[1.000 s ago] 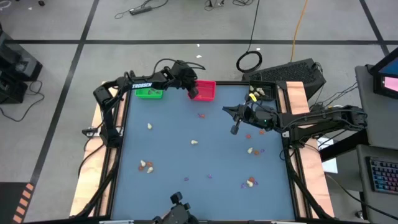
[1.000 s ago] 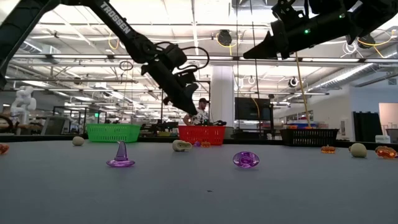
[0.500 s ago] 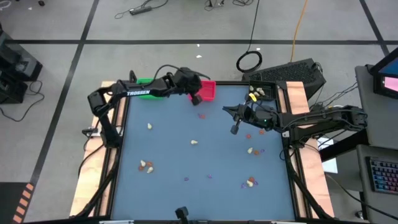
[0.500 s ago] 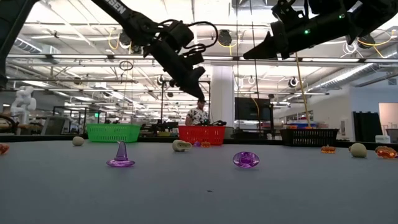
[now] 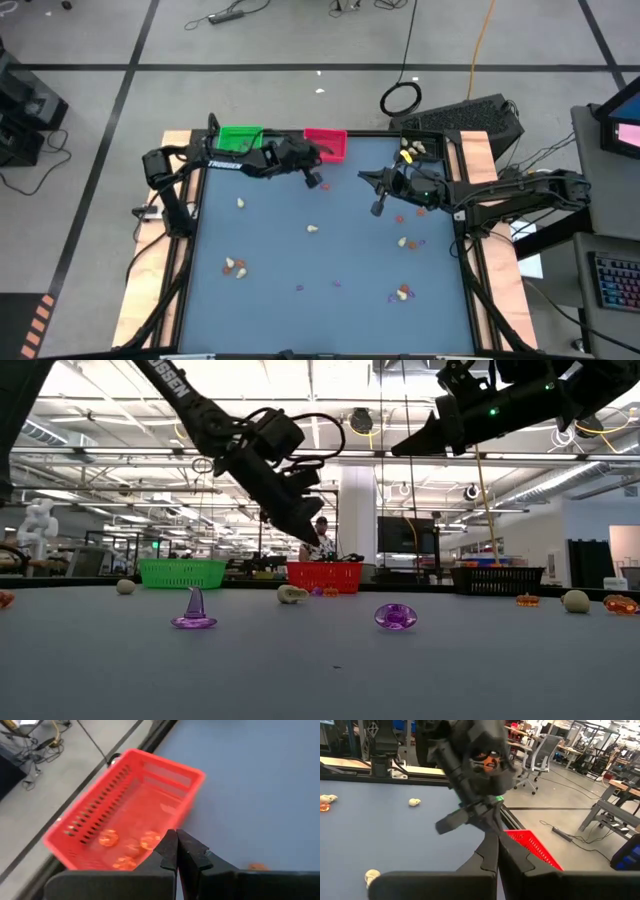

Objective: Sort Halloween decoration
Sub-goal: Put the orange pumpkin toy into the red bin

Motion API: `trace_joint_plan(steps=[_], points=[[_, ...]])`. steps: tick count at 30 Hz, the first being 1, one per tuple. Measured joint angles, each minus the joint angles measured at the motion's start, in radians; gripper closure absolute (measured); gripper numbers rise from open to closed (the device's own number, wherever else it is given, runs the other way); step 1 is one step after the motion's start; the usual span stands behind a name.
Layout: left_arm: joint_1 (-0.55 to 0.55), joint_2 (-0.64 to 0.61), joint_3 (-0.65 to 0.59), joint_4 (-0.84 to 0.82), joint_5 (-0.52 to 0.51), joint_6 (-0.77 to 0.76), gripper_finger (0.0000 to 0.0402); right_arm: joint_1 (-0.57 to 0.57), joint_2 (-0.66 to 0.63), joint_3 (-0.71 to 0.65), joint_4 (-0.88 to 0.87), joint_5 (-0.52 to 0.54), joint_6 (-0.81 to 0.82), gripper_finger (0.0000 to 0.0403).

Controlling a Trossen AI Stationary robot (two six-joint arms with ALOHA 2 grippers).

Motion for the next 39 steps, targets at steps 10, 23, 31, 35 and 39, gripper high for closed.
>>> trace_joint_plan(steps=[10,23,31,35,39], points=[[-0.065,-0.141,-0.158,0.015,-0.054,-0.007,0.0397,0.0,0.0,0.0,0.004,-0.002,0.0,0.0403],[-0.169,-0.479,-0.372,-0.257,-0.057,-0.102,0.0398,0.0,0.0,0.0,0.003,-0.002,0.004,0.0403],[-0.348,-0.63,-0.371,-0.71,-0.006,-0.318,0.0398,0.0,0.0,0.0,0.004,-0.002,0.0,0.0403],[-0.467,-0.66,-0.37,-0.843,0.111,-0.428,0.0398,0.0,0.0,0.0,0.003,-0.002,0.0,0.0403],[-0.616,-0.661,-0.37,-0.921,0.126,-0.48,0.0398,0.0,0.0,0.0,0.003,-0.002,0.0,0.0403]])
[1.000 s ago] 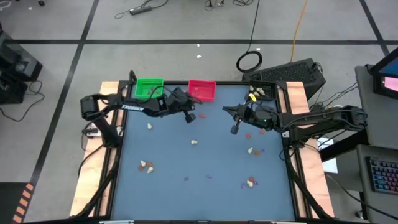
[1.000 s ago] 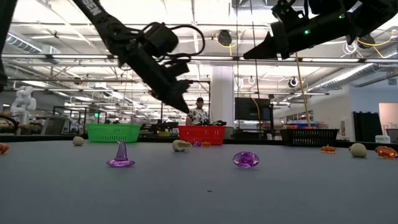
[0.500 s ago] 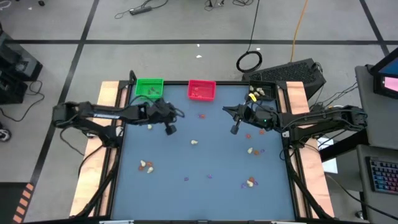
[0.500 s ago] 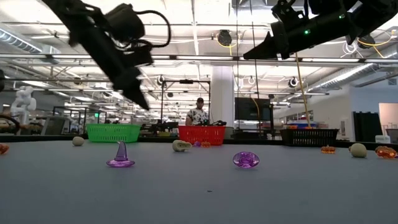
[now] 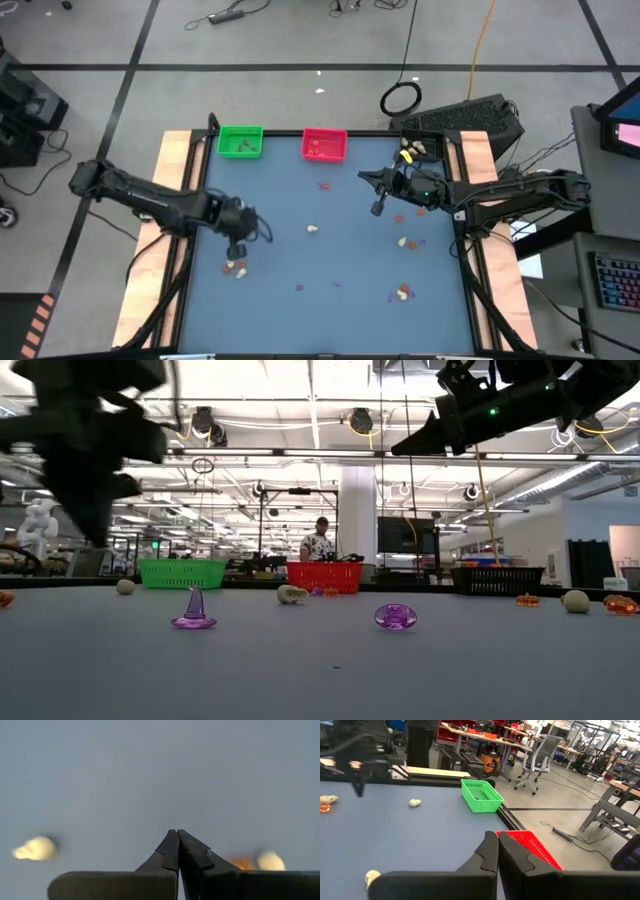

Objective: Sort Halloween decoration
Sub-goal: Put the orange pumpkin toy into the red bin

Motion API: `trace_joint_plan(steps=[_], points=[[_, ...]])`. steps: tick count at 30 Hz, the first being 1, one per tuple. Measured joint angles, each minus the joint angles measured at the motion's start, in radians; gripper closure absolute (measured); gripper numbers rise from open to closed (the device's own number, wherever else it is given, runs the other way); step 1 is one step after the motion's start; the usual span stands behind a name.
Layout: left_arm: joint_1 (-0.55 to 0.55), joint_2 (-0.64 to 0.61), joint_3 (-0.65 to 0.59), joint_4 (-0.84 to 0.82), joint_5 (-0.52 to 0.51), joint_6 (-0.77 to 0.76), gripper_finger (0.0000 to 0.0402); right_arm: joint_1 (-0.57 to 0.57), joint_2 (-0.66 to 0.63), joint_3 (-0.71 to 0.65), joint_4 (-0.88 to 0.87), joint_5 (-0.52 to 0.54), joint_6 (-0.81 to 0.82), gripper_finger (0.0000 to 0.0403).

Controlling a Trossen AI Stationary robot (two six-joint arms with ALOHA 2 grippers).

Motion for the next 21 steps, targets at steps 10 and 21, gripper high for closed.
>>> trace_joint_plan(steps=[10,21], points=[[-0.314,0.021,0.0,-0.001,-0.039,-0.105,0.036,0.0,0.0,0.0,0.0,0.0,0.008,0.0403],[-0.538,0.154,0.001,0.108,-0.173,-0.036,0.0269,0.0,0.0,0.0,0.0,0.0,0.019,0.0403]])
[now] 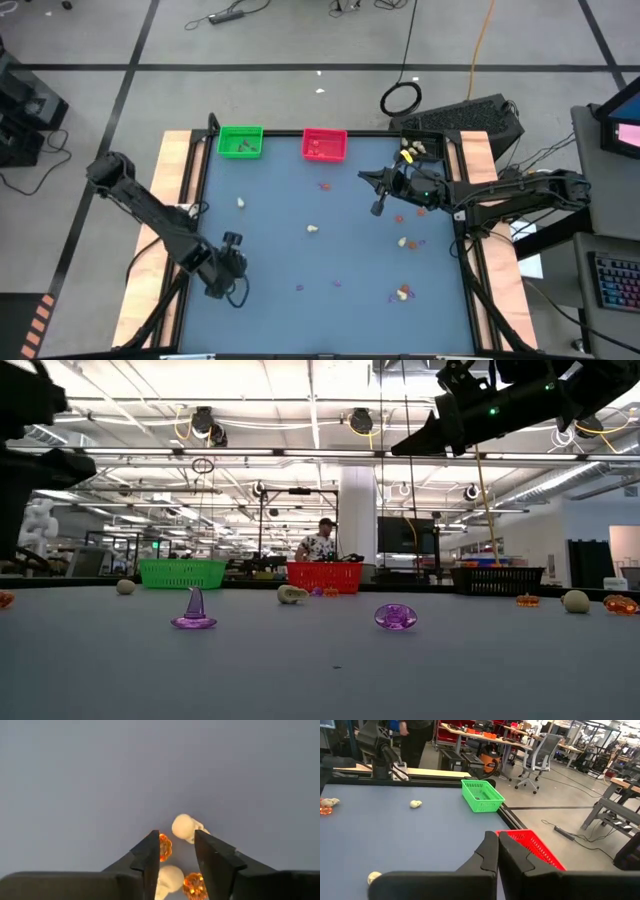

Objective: Sort Halloween decoration
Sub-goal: Put the orange pumpkin toy into the red bin

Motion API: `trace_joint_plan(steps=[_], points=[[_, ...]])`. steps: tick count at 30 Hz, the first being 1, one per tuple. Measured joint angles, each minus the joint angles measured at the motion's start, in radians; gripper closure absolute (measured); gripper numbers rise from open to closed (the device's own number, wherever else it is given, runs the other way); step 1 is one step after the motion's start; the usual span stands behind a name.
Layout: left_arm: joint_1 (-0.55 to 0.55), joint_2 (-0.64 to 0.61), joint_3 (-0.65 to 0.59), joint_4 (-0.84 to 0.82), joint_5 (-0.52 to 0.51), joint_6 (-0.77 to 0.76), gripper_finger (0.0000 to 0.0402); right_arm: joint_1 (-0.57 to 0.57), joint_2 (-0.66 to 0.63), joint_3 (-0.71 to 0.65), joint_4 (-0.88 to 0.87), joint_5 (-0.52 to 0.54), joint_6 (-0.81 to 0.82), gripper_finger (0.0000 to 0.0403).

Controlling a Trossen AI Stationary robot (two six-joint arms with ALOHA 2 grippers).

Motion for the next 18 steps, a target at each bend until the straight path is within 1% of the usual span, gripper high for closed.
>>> trace_joint_plan(steps=[4,7,14,18], points=[[-0.032,0.052,0.0,-0.008,-0.032,0.018,0.0253,0.0,0.0,0.0,0.0,0.0,0.0,0.0403],[-0.036,0.088,0.0,-0.022,-0.045,0.019,0.0249,0.0,0.0,0.0,0.0,0.0,0.011,0.0403],[-0.037,0.138,0.0,-0.026,-0.052,0.01,0.0249,0.0,0.0,0.0,0.0,0.0,0.014,0.0403],[-0.037,0.15,0.0,-0.025,-0.062,0.01,0.0261,0.0,0.0,0.0,0.0,0.0,0.014,0.0403]])
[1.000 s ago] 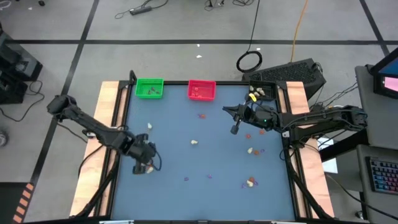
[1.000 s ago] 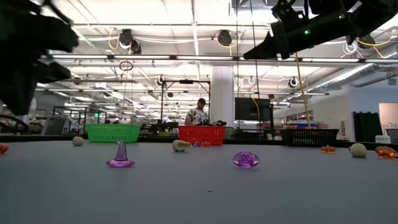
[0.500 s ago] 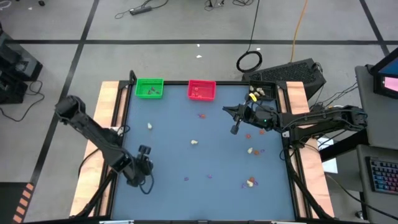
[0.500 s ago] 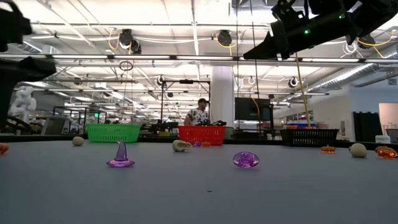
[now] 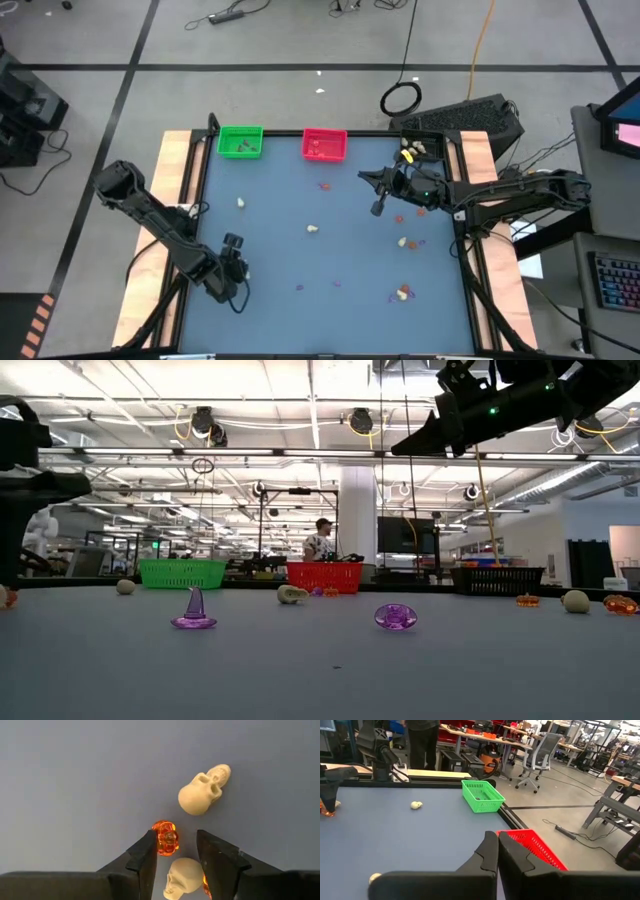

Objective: Sort Halloween decoration
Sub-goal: Put the orange pumpkin toy into the red bin

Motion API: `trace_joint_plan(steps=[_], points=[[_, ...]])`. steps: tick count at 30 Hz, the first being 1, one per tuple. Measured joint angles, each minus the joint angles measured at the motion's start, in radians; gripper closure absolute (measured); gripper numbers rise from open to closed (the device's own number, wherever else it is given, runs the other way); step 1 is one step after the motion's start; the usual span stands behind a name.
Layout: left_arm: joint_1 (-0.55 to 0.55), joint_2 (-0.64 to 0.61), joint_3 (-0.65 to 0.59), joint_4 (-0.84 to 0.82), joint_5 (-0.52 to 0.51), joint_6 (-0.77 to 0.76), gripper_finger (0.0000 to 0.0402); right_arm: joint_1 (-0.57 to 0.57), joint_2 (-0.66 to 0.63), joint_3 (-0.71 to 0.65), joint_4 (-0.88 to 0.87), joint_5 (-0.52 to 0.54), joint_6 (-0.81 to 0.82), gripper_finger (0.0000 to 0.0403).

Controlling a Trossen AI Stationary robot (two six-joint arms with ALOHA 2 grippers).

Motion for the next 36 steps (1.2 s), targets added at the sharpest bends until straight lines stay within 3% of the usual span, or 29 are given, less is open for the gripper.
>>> trace_joint_plan(steps=[19,28,36], points=[[0.005,-0.002,0.061,-0.023,0.0,-0.027,0.0389,0.0,0.0,0.0,0.0,0.0,0.0,0.0403],[0.026,-0.003,0.14,-0.051,-0.024,-0.026,0.0399,0.0,0.0,0.0,0.0,0.0,0.0,0.0403],[0.146,-0.003,0.157,-0.024,-0.056,0.041,0.04,0.0,0.0,0.0,0.0,0.0,0.0,0.0403]])
